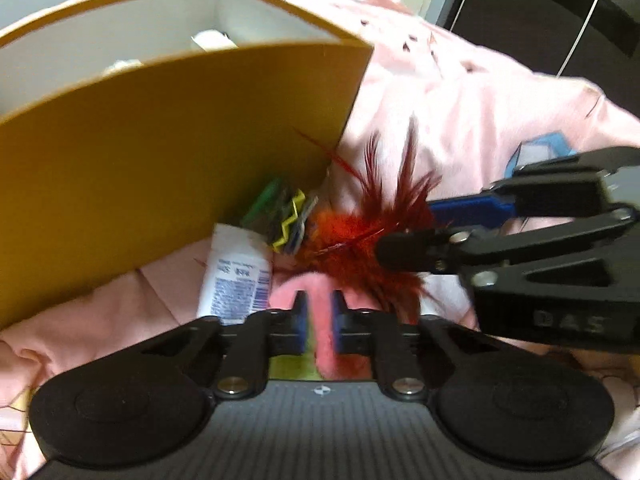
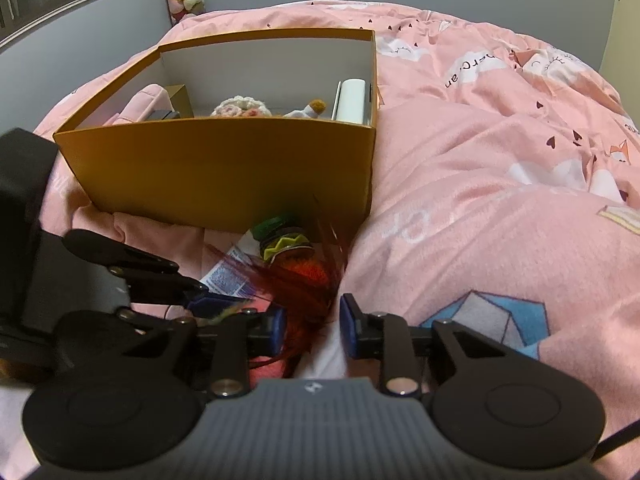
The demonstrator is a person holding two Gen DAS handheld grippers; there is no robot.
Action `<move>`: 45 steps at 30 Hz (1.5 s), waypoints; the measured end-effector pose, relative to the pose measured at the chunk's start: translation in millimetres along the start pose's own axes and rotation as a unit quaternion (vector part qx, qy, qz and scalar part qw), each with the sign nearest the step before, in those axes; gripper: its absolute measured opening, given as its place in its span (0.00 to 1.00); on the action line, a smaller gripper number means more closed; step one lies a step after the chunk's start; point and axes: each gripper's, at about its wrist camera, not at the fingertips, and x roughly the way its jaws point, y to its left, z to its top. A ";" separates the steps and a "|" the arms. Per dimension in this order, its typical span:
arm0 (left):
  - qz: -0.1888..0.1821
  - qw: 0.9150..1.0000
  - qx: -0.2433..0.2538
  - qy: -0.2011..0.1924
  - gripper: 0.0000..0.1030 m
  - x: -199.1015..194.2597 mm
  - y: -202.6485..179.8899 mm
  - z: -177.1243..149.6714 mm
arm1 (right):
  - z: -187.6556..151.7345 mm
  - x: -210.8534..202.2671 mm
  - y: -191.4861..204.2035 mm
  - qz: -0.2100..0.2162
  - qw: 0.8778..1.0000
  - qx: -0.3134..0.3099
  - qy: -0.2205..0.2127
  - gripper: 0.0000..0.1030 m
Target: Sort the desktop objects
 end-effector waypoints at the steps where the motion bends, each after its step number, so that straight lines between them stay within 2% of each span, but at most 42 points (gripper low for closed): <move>1: 0.001 1.000 -0.001 -0.003 0.07 -3.1 1.4 -1.5 | 0.7 0.9 -0.1 0.000 1.000 0.000 -0.001 0.29; 3: -0.001 1.000 -0.008 -0.006 0.04 -9.3 5.3 -5.8 | 2.0 2.5 -0.4 -0.002 1.000 0.000 -0.002 0.26; 4: -0.003 1.000 -0.012 -0.007 0.04 -11.2 7.1 -6.6 | 2.6 2.8 -0.6 -0.002 1.000 0.001 -0.003 0.16; 6: -0.004 1.000 -0.015 -0.010 0.03 -16.9 7.4 -7.5 | 3.4 2.3 -1.0 -0.006 1.000 0.003 -0.006 0.02; 7: -0.004 1.000 -0.016 -0.013 0.02 -21.4 8.2 -9.0 | 3.9 1.6 -2.2 -0.004 1.000 0.007 -0.007 0.00; 12: -0.001 0.999 -0.042 -0.032 0.00 -50.7 22.2 -6.8 | 10.4 -13.6 -1.0 0.014 0.999 0.018 -0.033 0.00; 15: 0.003 0.997 -0.061 -0.057 0.00 -79.3 34.5 -9.2 | 18.4 -27.8 6.2 0.022 0.998 0.010 -0.057 0.00; 20: 0.018 0.993 -0.072 -0.092 0.00 -106.2 31.0 1.9 | 33.4 -55.8 19.5 0.061 0.994 0.007 -0.090 0.00; 24: 0.021 0.994 -0.065 -0.090 0.00 -120.2 30.9 3.3 | 39.9 -66.2 26.2 0.093 0.991 0.012 -0.092 0.00; 29: 0.024 0.996 -0.041 -0.072 0.00 -111.6 26.0 -1.5 | 40.6 -47.2 23.7 0.075 0.994 0.029 -0.074 0.00; 31: 0.022 0.997 -0.032 -0.072 0.03 -106.6 23.4 -2.3 | 41.0 -38.6 20.4 0.076 0.994 0.042 -0.067 0.00; 33: 0.028 0.997 -0.016 -0.073 0.11 -106.5 18.6 -2.3 | 40.1 -30.8 19.5 0.065 0.995 0.044 -0.063 0.03; 34: 0.031 0.997 -0.012 -0.074 0.13 -106.1 17.2 -3.1 | 39.4 -27.5 19.3 0.059 0.995 0.044 -0.061 0.06; 37: 0.032 0.997 -0.005 -0.072 0.15 -105.7 16.1 -4.1 | 36.2 -26.6 14.6 0.048 0.996 0.048 -0.058 0.08; 41: 0.008 0.999 0.031 -0.023 0.25 -87.7 13.9 -2.7 | 29.1 -31.0 1.5 0.040 0.997 0.051 -0.046 0.14; 43: -0.007 0.999 0.049 -0.001 0.31 -75.9 9.8 -3.4 | 23.7 -32.0 -5.0 0.040 0.998 0.049 -0.028 0.31; 45: -0.022 0.998 0.063 0.020 0.52 -62.3 5.2 -3.9 | 17.3 -32.3 -8.6 0.044 0.998 0.046 -0.014 0.34</move>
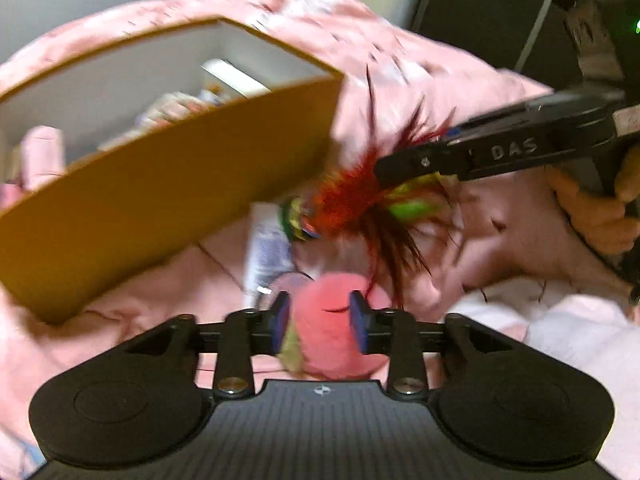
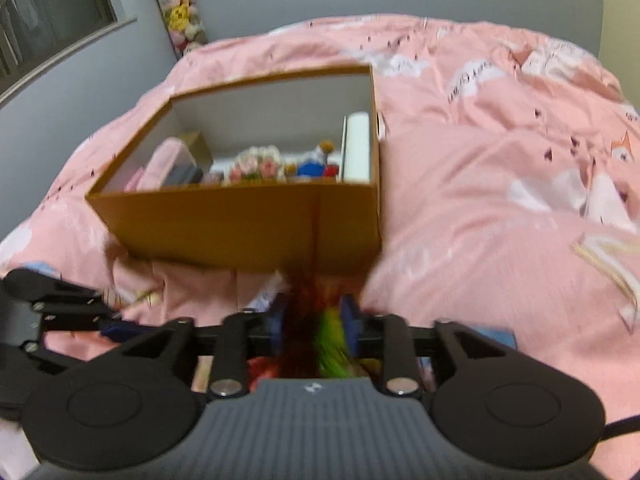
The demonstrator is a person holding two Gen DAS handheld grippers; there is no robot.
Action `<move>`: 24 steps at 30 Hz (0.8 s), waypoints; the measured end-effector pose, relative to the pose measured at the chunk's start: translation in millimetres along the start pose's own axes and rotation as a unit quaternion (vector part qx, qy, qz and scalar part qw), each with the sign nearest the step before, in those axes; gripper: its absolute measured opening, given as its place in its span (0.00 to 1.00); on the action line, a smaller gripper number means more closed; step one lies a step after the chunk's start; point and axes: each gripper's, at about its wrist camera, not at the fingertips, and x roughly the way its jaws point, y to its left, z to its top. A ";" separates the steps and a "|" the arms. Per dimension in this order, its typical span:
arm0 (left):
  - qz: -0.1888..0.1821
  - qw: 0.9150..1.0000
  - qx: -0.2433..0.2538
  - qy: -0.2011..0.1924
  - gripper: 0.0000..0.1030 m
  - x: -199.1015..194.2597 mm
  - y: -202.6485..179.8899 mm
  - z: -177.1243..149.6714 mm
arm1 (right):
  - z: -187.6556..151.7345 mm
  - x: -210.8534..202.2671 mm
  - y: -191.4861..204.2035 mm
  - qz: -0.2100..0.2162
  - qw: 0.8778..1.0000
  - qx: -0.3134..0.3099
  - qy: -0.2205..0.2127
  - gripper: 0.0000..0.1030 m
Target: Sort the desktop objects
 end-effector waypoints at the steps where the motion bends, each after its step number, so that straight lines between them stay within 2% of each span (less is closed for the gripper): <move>1: -0.004 1.000 0.006 0.008 0.54 6.0 -1.9 -0.2 | -3.4 -0.5 -0.9 0.001 1.000 -0.003 0.004 0.36; 4: -0.013 0.999 -0.001 0.031 0.54 25.7 1.3 1.6 | -11.8 3.8 1.2 0.006 1.000 -0.023 0.019 0.46; 9: -0.026 0.998 0.000 0.064 0.55 48.5 0.9 1.7 | -19.3 22.4 12.5 0.010 0.997 -0.063 0.052 0.46; 12: -0.020 0.997 -0.005 0.068 0.58 60.7 -0.3 1.5 | -21.9 37.6 13.4 0.009 0.994 -0.069 0.081 0.46; 18: -0.027 0.997 -0.011 0.071 0.59 79.1 -5.6 -1.3 | -27.1 47.4 11.7 0.016 0.994 -0.068 0.087 0.44; 20: -0.027 0.997 -0.014 0.072 0.59 80.2 -4.6 -2.1 | -26.8 52.8 9.5 0.016 0.994 -0.057 0.087 0.26; 21: -0.026 0.997 -0.015 0.070 0.60 79.4 -3.9 -2.5 | -26.4 56.0 8.6 0.014 0.994 -0.053 0.091 0.05; 24: -0.025 0.997 -0.017 0.067 0.61 77.8 -2.6 -4.4 | -22.7 55.8 4.9 0.017 0.996 -0.030 0.084 0.02</move>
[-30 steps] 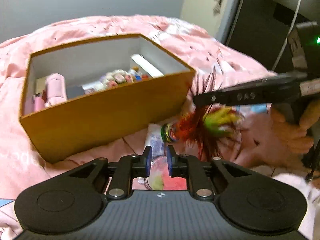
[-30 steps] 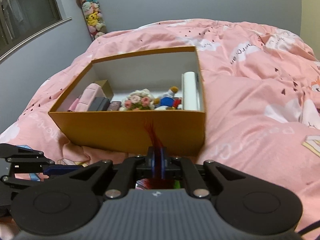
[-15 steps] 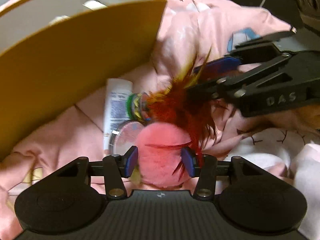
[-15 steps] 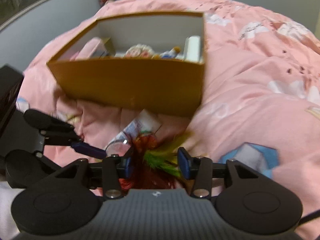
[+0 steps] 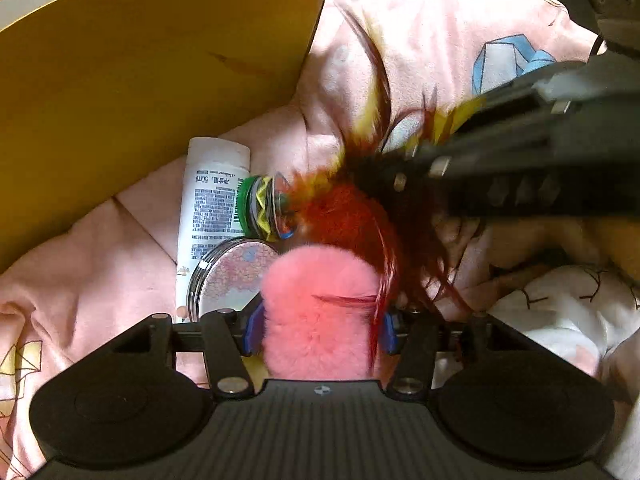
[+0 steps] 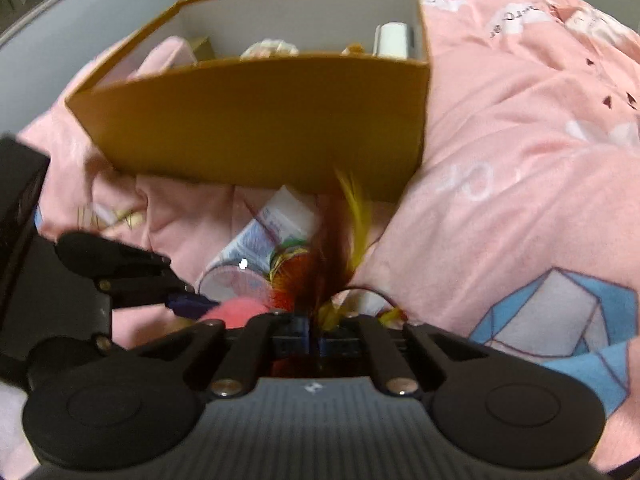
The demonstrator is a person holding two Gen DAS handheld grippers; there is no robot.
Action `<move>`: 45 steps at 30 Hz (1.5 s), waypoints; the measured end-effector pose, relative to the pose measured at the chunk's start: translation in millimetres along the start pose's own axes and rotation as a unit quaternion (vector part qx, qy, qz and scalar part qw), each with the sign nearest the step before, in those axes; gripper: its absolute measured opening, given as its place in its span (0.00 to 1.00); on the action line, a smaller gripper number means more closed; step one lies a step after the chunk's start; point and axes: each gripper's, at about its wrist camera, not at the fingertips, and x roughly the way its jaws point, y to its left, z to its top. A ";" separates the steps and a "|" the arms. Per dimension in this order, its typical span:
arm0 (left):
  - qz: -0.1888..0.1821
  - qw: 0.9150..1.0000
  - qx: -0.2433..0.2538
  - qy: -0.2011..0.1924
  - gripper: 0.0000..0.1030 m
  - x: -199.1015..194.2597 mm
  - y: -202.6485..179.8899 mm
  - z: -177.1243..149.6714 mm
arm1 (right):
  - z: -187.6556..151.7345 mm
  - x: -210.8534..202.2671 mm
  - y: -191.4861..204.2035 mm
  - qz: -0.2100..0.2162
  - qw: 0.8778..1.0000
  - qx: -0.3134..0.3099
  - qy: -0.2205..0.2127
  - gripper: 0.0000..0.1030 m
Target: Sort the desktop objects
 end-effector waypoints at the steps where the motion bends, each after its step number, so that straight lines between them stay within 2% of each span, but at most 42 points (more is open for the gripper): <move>1: -0.002 1.000 -0.002 0.002 0.61 0.9 0.6 -0.4 | 1.9 -6.1 -2.3 0.007 1.000 0.012 -0.012 0.01; 5: -0.003 1.000 -0.010 0.014 0.61 7.6 1.9 -0.4 | 12.6 -34.9 -11.1 0.021 0.996 0.053 -0.066 0.01; 9: 0.002 1.000 -0.019 0.023 0.61 16.2 0.1 -0.5 | 22.8 -58.1 -16.3 -0.015 0.993 0.056 -0.105 0.00; 12: 0.009 0.999 -0.022 0.032 0.61 23.3 -2.4 -0.8 | 24.7 -65.3 -21.3 -0.043 0.991 0.052 -0.115 0.00; 16: 0.021 0.999 -0.022 0.034 0.51 23.2 -3.1 -3.2 | 20.4 -64.1 -28.2 -0.053 0.990 0.064 -0.110 0.00; 20: 0.028 0.999 -0.027 0.004 0.49 4.4 0.1 -6.6 | 19.4 -67.9 -28.8 -0.055 0.990 0.063 -0.115 0.00; 25: 0.006 0.998 -0.055 -0.044 0.49 -34.0 12.4 -9.7 | 19.4 -77.8 -23.9 -0.050 0.989 0.055 -0.128 0.00; 34: 0.001 0.989 -0.074 -0.129 0.49 -123.2 29.5 -19.1 | 32.7 -110.6 -13.0 0.003 0.983 0.057 -0.173 0.00; 35: 0.002 0.987 -0.075 -0.140 0.49 -128.2 19.9 -11.7 | 35.0 -114.1 -11.8 0.011 0.982 0.058 -0.178 0.00; 36: 0.003 0.986 -0.076 -0.150 0.49 -132.1 13.2 10.1 | 38.0 -118.6 -9.7 0.019 0.981 0.058 -0.186 0.00; 40: 0.013 0.977 -0.089 -0.192 0.49 -166.2 20.4 16.1 | 50.1 -132.8 0.3 0.030 0.976 0.047 -0.212 0.00; 45: 0.049 0.967 -0.100 -0.228 0.49 -198.5 34.9 37.9 | 66.7 -145.0 7.9 0.050 0.970 0.038 -0.235 0.00</move>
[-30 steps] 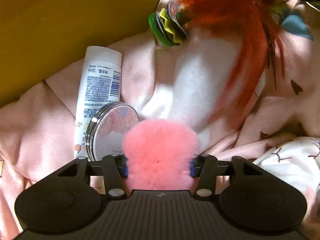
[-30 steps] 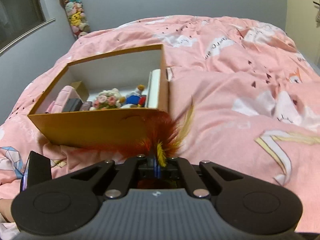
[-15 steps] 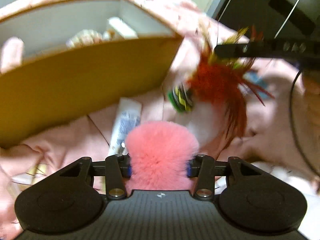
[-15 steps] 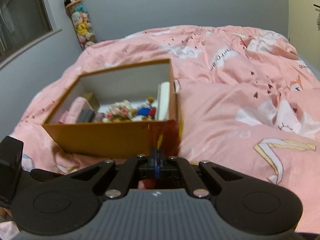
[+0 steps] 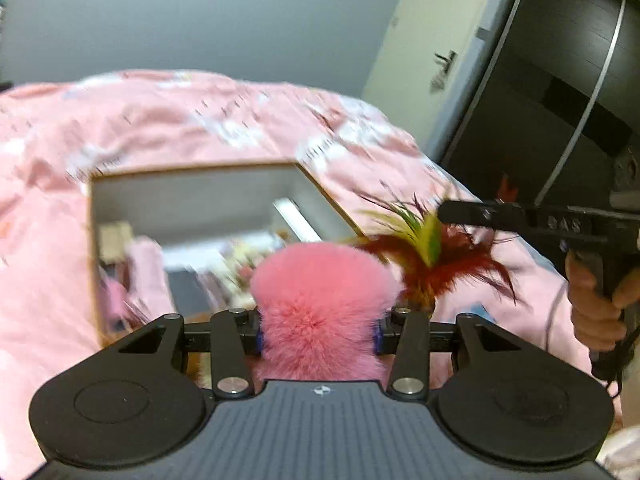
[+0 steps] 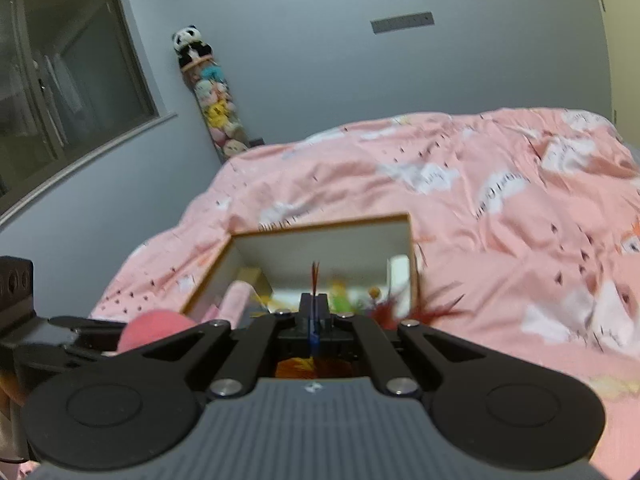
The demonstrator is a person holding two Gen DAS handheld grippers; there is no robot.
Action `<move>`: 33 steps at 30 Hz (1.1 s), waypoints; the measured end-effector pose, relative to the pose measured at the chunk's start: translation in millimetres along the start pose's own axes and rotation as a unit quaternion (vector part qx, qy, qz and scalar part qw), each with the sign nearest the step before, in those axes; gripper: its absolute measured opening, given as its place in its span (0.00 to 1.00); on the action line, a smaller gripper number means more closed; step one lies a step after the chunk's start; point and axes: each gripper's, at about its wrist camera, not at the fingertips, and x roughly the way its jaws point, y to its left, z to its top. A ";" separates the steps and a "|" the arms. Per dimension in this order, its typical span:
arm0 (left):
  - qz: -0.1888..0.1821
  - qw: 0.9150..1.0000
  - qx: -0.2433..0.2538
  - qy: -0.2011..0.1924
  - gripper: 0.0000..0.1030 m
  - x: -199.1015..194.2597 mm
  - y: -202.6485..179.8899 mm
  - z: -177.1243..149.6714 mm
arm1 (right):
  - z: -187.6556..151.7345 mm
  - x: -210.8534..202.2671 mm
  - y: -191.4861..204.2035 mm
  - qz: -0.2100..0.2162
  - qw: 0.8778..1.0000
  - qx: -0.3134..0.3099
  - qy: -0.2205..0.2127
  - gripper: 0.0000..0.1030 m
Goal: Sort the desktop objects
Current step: 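Carry the pompom and feathers over the orange box and open the left gripper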
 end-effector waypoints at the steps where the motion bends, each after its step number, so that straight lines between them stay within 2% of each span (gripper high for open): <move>1: 0.011 1.000 0.000 -0.006 0.49 -6.1 2.4 5.9 | 4.4 1.0 1.9 0.002 1.000 -0.002 -0.005 0.00; 4: 0.041 0.999 -0.013 -0.018 0.49 -5.8 15.6 23.3 | 18.9 7.0 4.9 0.016 1.000 0.002 -0.019 0.00; 9: 0.067 0.997 -0.033 -0.033 0.49 10.1 39.0 55.3 | 42.9 28.5 9.7 0.032 0.999 0.010 -0.036 0.00; 18: 0.074 0.994 -0.064 -0.041 0.49 49.8 76.1 92.9 | 71.6 99.0 12.0 0.029 0.999 0.026 -0.030 0.00; 26: 0.078 0.993 -0.082 0.008 0.49 112.1 110.6 95.6 | 78.9 166.5 9.9 0.031 0.999 0.034 -0.001 0.00; 33: 0.090 0.991 -0.082 0.050 0.49 143.4 132.8 84.7 | 74.7 212.6 4.3 0.030 0.998 0.044 0.031 0.00</move>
